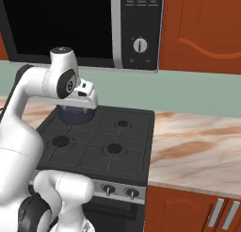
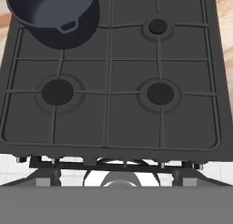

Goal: Pick the kettle from the counter and place it on a stove burner. Then turn the burner on.

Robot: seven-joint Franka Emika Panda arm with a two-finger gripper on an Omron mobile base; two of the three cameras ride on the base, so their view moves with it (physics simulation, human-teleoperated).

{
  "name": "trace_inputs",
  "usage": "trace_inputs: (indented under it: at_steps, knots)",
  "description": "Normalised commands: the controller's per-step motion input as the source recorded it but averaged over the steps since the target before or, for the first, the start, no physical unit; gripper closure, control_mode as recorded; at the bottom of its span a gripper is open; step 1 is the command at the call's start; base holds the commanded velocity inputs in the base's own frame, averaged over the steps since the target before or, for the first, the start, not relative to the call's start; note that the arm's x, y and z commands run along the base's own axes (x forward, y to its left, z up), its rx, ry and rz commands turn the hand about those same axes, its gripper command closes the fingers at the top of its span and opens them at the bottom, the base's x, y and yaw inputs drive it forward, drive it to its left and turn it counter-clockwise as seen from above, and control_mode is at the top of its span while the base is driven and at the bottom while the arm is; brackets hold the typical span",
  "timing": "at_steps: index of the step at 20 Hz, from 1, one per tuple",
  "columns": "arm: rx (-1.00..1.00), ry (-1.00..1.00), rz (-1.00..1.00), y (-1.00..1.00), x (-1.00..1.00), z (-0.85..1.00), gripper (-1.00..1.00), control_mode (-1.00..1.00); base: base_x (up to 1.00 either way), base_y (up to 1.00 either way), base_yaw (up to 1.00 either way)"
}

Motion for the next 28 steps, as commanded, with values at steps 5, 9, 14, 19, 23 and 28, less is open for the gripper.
trace_inputs:
  at_steps: [5,9,14,19,23,28]
  knots:
    - [0.01,0.00,0.00,0.16,-0.42,-0.02,-1.00,-1.00,0.00,0.00,0.00]
    - [0.01,0.00,0.00,0.30,-0.32,0.00,-1.00,-1.00,0.00,0.00,0.00]
    - [0.00,0.00,0.00,0.42,-0.26,0.00,-1.00,-1.00,0.00,0.00,0.00]
    - [0.00,0.00,0.00,0.45,-0.20,0.00,-1.00,-1.00,0.00,0.00,0.00]
    - [0.00,0.00,0.00,0.47,-0.16,0.00,-1.00,-1.00,0.00,0.00,0.00]
    - [0.00,0.00,0.00,0.50,-0.05,-0.04,-1.00,-1.00,0.00,0.00,0.00]
